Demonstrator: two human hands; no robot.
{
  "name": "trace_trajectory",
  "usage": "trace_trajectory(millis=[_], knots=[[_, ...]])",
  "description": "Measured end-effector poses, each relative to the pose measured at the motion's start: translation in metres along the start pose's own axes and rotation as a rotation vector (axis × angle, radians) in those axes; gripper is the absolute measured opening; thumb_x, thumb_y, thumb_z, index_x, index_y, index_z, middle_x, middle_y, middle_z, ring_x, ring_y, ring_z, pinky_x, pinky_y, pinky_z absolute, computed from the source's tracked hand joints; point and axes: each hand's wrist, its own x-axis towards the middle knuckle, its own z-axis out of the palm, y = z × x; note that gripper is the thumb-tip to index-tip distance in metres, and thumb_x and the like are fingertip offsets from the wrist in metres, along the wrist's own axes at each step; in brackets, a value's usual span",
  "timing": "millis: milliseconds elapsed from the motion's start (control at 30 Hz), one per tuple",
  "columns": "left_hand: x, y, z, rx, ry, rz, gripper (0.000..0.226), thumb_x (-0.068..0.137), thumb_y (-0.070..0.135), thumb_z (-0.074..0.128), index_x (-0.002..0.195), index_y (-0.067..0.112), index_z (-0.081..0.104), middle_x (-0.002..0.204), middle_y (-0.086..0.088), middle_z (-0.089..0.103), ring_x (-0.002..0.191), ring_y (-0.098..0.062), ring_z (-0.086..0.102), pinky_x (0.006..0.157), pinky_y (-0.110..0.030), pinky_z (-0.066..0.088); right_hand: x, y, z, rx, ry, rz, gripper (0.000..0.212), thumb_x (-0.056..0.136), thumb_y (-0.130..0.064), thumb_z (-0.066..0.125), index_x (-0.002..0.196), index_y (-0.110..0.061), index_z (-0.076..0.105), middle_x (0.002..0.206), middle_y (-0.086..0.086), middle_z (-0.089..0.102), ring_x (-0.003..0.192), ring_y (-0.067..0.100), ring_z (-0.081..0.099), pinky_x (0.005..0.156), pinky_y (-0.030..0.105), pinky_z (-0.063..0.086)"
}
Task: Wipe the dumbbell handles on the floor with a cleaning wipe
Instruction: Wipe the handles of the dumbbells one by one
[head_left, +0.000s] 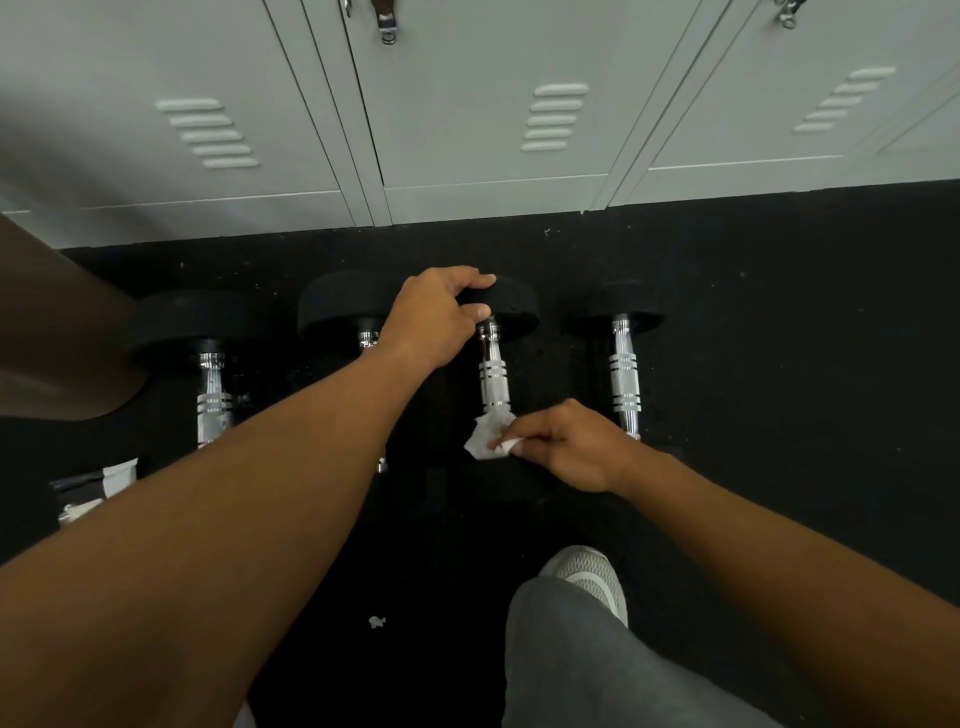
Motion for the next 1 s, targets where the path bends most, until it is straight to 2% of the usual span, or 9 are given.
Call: trace_trajectory(millis=[100, 200, 367, 433, 567, 700, 833, 933, 1000], knots=[[-0.001, 0.001, 0.0, -0.024, -0.004, -0.008, 0.041, 0.09, 0.016, 0.069, 0.129, 0.028, 0.065, 0.145, 0.006, 0.054, 0.134, -0.013, 0.049, 0.113, -0.027, 0.033, -0.001, 0.005, -0.005, 0.336, 0.054, 0.1, 0.015, 0.092, -0.014, 0.061, 0.091, -0.018, 0.076, 0.09, -0.002, 0.074, 0.088, 0.012, 0.066, 0.091, 0.041, 0.05], [-0.011, 0.003, 0.004, -0.043, 0.057, 0.024, 0.034, 0.092, 0.016, 0.066, 0.125, 0.026, 0.068, 0.141, 0.005, 0.057, 0.132, -0.01, 0.05, 0.113, -0.024, 0.034, -0.003, -0.001, -0.014, 0.718, 0.217, 0.156, 0.018, 0.097, -0.004, 0.054, 0.087, -0.008, 0.068, 0.077, 0.005, 0.068, 0.073, 0.016, 0.065, 0.073, 0.039, 0.054], [-0.054, 0.008, 0.01, -0.261, 0.242, 0.177, 0.013, 0.093, 0.013, 0.064, 0.097, 0.015, 0.076, 0.096, 0.005, 0.075, 0.093, -0.006, 0.069, 0.084, -0.021, 0.053, -0.003, -0.023, -0.032, 1.058, 0.245, 0.096, 0.016, 0.101, -0.007, 0.048, 0.101, -0.005, 0.064, 0.093, 0.012, 0.069, 0.084, 0.026, 0.069, 0.079, 0.046, 0.059], [-0.064, 0.01, 0.007, -0.483, 0.15, 0.044, 0.015, 0.092, 0.025, 0.066, 0.097, 0.014, 0.076, 0.097, -0.002, 0.075, 0.096, -0.016, 0.07, 0.087, -0.028, 0.055, 0.0, -0.031, -0.04, 1.133, 0.245, 0.059, 0.018, 0.101, -0.007, 0.047, 0.105, -0.004, 0.064, 0.101, 0.014, 0.069, 0.091, 0.029, 0.069, 0.084, 0.052, 0.058], [-0.069, 0.012, -0.007, -0.893, -0.374, -0.304, 0.05, 0.085, 0.046, 0.067, 0.127, 0.02, 0.064, 0.125, -0.006, 0.069, 0.116, -0.024, 0.065, 0.097, -0.041, 0.053, 0.01, -0.043, -0.048, 1.2, 0.257, 0.012, 0.022, 0.101, -0.006, 0.046, 0.115, -0.004, 0.062, 0.108, 0.015, 0.068, 0.097, 0.033, 0.068, 0.088, 0.056, 0.054], [-0.066, 0.009, -0.011, -0.979, -0.237, -0.402, 0.037, 0.085, 0.013, 0.071, 0.12, 0.004, 0.063, 0.122, -0.015, 0.069, 0.115, -0.032, 0.066, 0.091, -0.039, 0.057, 0.018, -0.046, -0.044, 1.098, 0.278, 0.064, 0.018, 0.1, -0.008, 0.05, 0.111, -0.006, 0.065, 0.101, 0.013, 0.07, 0.09, 0.029, 0.07, 0.08, 0.048, 0.059], [-0.061, -0.015, -0.017, -0.965, -0.075, -0.506, 0.032, 0.089, 0.005, 0.066, 0.121, 0.0, 0.061, 0.119, -0.016, 0.07, 0.109, -0.032, 0.068, 0.093, -0.043, 0.056, 0.021, -0.046, -0.052, 0.909, 0.483, 0.15, 0.015, 0.098, -0.01, 0.055, 0.104, -0.003, 0.067, 0.093, 0.017, 0.073, 0.087, 0.03, 0.073, 0.078, 0.041, 0.061], [-0.06, -0.034, -0.016, -0.644, 0.021, -0.573, 0.025, 0.083, 0.012, 0.069, 0.108, 0.007, 0.066, 0.11, -0.014, 0.072, 0.101, -0.031, 0.07, 0.094, -0.049, 0.055, 0.024, -0.038, -0.057, 0.508, 0.657, 0.133, 0.016, 0.097, -0.013, 0.057, 0.104, -0.012, 0.071, 0.101, 0.005, 0.073, 0.095, 0.018, 0.071, 0.086, 0.032, 0.058], [-0.06, -0.037, -0.012, -0.339, 0.031, -0.557, 0.021, 0.078, 0.018, 0.066, 0.098, 0.01, 0.069, 0.1, -0.013, 0.072, 0.097, -0.031, 0.069, 0.087, -0.041, 0.056, 0.031, -0.035, -0.062, 0.16, 0.689, 0.024, 0.028, 0.096, -0.014, 0.058, 0.122, -0.019, 0.067, 0.126, -0.002, 0.064, 0.117, 0.011, 0.059, 0.101, 0.027, 0.048]])
